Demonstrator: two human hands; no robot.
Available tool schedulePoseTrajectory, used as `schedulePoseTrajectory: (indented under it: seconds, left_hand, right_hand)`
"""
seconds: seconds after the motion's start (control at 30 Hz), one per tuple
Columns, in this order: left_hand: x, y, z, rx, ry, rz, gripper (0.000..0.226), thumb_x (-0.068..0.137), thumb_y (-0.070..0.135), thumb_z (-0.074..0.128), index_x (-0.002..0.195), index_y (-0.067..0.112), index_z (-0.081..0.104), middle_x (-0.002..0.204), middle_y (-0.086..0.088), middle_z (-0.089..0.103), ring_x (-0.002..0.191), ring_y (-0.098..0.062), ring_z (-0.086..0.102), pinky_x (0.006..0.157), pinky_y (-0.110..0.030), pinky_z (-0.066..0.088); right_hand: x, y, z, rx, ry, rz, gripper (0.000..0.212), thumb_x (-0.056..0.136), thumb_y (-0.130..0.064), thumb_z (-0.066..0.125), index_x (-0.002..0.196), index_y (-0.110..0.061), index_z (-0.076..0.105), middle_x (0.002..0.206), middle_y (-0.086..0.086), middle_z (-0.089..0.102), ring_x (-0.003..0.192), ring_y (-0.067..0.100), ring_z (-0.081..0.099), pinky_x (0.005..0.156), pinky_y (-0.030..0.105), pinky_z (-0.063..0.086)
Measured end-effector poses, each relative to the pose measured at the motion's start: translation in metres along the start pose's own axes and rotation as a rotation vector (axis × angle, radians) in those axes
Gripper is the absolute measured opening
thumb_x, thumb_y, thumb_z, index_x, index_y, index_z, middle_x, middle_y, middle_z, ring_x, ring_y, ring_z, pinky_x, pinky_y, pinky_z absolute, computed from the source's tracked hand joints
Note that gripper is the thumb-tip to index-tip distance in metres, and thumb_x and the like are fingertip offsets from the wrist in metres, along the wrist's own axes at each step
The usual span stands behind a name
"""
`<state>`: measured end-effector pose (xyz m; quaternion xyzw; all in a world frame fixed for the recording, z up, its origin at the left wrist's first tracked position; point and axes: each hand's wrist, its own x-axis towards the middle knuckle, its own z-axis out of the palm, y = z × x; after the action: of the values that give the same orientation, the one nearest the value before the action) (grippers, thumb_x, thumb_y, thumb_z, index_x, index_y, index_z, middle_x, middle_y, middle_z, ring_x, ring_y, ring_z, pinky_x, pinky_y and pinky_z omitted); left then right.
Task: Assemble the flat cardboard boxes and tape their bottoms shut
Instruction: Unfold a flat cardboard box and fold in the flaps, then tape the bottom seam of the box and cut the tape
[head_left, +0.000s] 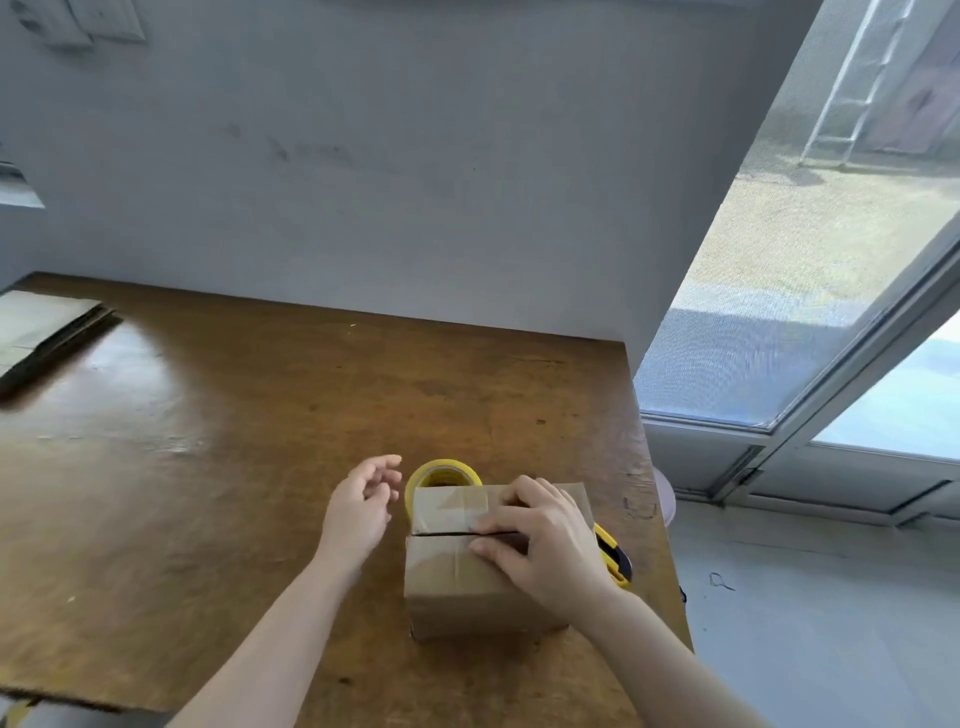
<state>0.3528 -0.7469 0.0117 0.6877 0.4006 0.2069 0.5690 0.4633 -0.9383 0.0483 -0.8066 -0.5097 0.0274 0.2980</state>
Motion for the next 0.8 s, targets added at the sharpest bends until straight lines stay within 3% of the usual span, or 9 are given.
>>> schedulePoseTrajectory:
  seconds: [0.07,0.13,0.2,0.3,0.37,0.43,0.5,0.67,0.8]
  left_hand:
    - [0.016,-0.011,0.002,0.356,-0.118,0.078,0.042,0.091,-0.005,0.045,0.095,0.028,0.069,0.11,-0.003,0.065,0.099,-0.022,0.06,0.081,-0.034,0.048]
    - [0.027,-0.021,0.006,0.644,-0.265,0.132,0.034,0.091,0.005,0.052,0.113,0.024,0.07,0.129,-0.003,0.058,0.119,-0.023,0.053,0.097,-0.031,0.041]
    - [0.024,-0.02,0.009,0.75,-0.353,0.073,0.042,0.097,0.026,0.052,0.138,0.024,0.05,0.145,0.001,0.041,0.133,-0.023,0.04,0.107,-0.035,0.033]
    - [0.021,-0.026,0.016,0.798,-0.328,0.079,0.051,0.098,0.035,0.051,0.143,0.019,0.035,0.149,0.002,0.031,0.133,-0.024,0.039,0.106,-0.038,0.035]
    - [0.025,-0.028,0.015,0.775,-0.308,0.09,0.041,0.096,0.028,0.056,0.134,0.016,0.047,0.149,0.001,0.031,0.132,-0.024,0.04,0.101,-0.038,0.039]
    - [0.031,-0.029,0.011,0.703,-0.347,0.108,0.024,0.088,0.021,0.063,0.112,0.024,0.06,0.146,-0.002,0.029,0.131,-0.023,0.04,0.099,-0.034,0.04]
    - [0.037,-0.028,0.002,0.644,-0.328,0.145,0.021,0.084,0.018,0.069,0.098,0.031,0.06,0.137,-0.005,0.032,0.126,-0.023,0.042,0.099,-0.029,0.037]
    - [0.035,0.0,-0.021,0.292,-0.082,0.171,0.029,0.083,0.017,0.076,0.097,0.034,0.057,0.122,-0.003,0.044,0.116,-0.025,0.05,0.103,-0.041,0.043]
    - [0.002,0.045,-0.033,0.0,-0.013,0.232,0.031,0.081,0.024,0.075,0.093,0.049,0.061,0.123,0.002,0.049,0.107,-0.02,0.055,0.093,-0.036,0.049]
  right_hand:
    - [0.0,0.001,0.0,0.005,0.004,0.011,0.025,0.081,-0.054,0.061,0.092,-0.037,0.075,0.088,-0.023,0.044,0.083,0.003,0.046,0.076,0.024,0.04]
    - [0.0,0.002,0.001,0.016,-0.001,0.021,0.025,0.081,-0.054,0.061,0.092,-0.037,0.075,0.088,-0.021,0.048,0.083,0.003,0.046,0.076,0.025,0.042]
    - [0.0,0.002,0.001,0.029,-0.003,0.022,0.025,0.082,-0.055,0.061,0.091,-0.037,0.075,0.088,-0.017,0.053,0.083,0.004,0.047,0.077,0.023,0.042]
    - [-0.001,0.002,0.001,0.041,0.001,0.037,0.026,0.082,-0.056,0.06,0.091,-0.037,0.075,0.09,-0.016,0.055,0.083,0.003,0.047,0.077,0.015,0.037]
    - [0.0,0.003,0.001,0.045,-0.006,0.048,0.026,0.082,-0.056,0.06,0.093,-0.037,0.075,0.09,-0.015,0.055,0.083,0.002,0.047,0.076,0.017,0.039]
    - [0.001,0.003,0.001,0.05,0.0,0.043,0.025,0.081,-0.055,0.062,0.091,-0.037,0.075,0.087,-0.014,0.054,0.081,0.005,0.048,0.074,0.022,0.042]
    - [0.003,0.004,0.003,0.058,0.009,0.045,0.024,0.08,-0.055,0.063,0.09,-0.037,0.075,0.086,-0.014,0.054,0.081,0.006,0.05,0.073,0.026,0.045]
    - [0.005,0.006,0.003,0.037,-0.036,0.045,0.031,0.081,-0.06,0.057,0.093,-0.038,0.075,0.089,-0.016,0.053,0.084,0.004,0.049,0.077,0.028,0.045]
    - [0.005,0.006,0.003,0.015,-0.023,0.035,0.03,0.08,-0.061,0.056,0.092,-0.04,0.074,0.087,-0.017,0.051,0.084,0.004,0.048,0.076,0.024,0.04]
